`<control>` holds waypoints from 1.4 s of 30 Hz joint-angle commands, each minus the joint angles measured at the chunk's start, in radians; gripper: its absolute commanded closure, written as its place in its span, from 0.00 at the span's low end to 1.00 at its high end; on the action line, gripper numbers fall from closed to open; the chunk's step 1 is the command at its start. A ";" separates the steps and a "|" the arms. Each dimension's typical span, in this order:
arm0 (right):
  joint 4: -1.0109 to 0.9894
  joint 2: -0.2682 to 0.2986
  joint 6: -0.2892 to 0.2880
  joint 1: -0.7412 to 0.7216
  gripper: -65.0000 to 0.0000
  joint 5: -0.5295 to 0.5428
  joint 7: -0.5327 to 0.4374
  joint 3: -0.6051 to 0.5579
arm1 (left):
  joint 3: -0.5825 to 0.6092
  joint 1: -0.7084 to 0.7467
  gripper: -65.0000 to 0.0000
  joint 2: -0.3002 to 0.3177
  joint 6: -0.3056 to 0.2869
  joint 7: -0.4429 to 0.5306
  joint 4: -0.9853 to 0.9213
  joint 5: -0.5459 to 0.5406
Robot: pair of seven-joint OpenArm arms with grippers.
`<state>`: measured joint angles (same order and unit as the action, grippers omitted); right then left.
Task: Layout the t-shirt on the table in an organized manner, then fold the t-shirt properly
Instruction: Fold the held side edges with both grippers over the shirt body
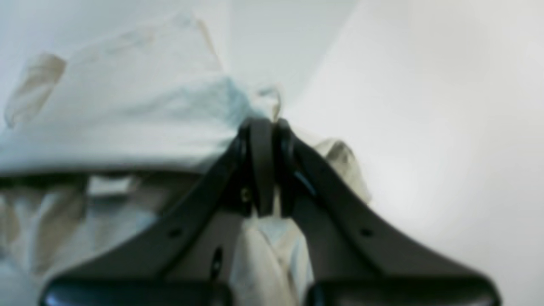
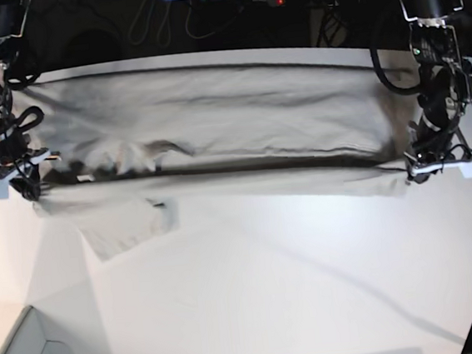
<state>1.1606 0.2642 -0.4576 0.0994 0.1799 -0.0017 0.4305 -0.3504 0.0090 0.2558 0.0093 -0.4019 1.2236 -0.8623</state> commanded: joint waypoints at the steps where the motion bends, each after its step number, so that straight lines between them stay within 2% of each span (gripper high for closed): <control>1: 0.019 0.025 0.003 0.004 1.00 0.022 -0.031 0.026 | -0.005 -0.004 1.00 0.029 -0.009 0.019 0.022 -0.028; 12: -0.001 0.011 0.000 0.076 1.00 0.013 -0.025 0.031 | -0.003 0.041 1.00 0.026 -0.013 0.021 0.009 -0.047; 15: -0.001 0.010 0.000 0.078 1.00 -0.046 -0.024 -0.002 | -0.002 0.041 1.00 0.026 -0.013 0.021 0.009 -0.047; 16: -0.001 0.010 0.000 0.078 0.98 -0.075 -0.022 -0.017 | -0.002 0.039 1.00 0.026 -0.013 0.021 0.009 -0.047; 19: 0.006 0.010 0.000 0.078 0.82 -0.148 -0.022 -0.025 | 0.001 0.036 1.00 0.026 -0.013 0.021 0.009 -0.047; 23: 0.043 0.010 0.000 0.086 0.63 -0.156 -0.024 0.044 | 0.003 0.036 1.00 0.024 -0.013 0.021 0.009 -0.047; 26: 0.126 0.002 0.000 0.112 0.59 -0.133 -0.024 0.092 | 0.003 0.036 1.00 0.024 -0.013 0.021 0.009 -0.047; 32: 0.253 -0.010 0.000 0.098 0.58 -0.119 -0.021 0.077 | 0.003 0.036 1.00 0.023 -0.013 0.021 0.009 -0.047; 34: 0.249 -0.010 0.000 0.041 0.58 -0.122 0.029 0.012 | 0.003 0.036 1.00 0.023 -0.013 0.021 0.009 -0.047; 37: 0.200 -0.006 -0.002 -0.063 0.58 -0.122 0.154 -0.049 | 0.003 0.035 1.00 0.023 -0.013 0.021 0.009 -0.047; 42: -0.008 0.005 -0.002 -0.277 0.58 -0.122 0.291 -0.124 | 0.003 0.033 1.00 0.023 -0.013 0.019 0.009 -0.047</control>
<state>1.1320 0.2523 -0.4629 -0.1684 0.0517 0.3115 0.3008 -0.3431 0.0544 0.2638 0.0010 -0.3992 1.2175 -0.9016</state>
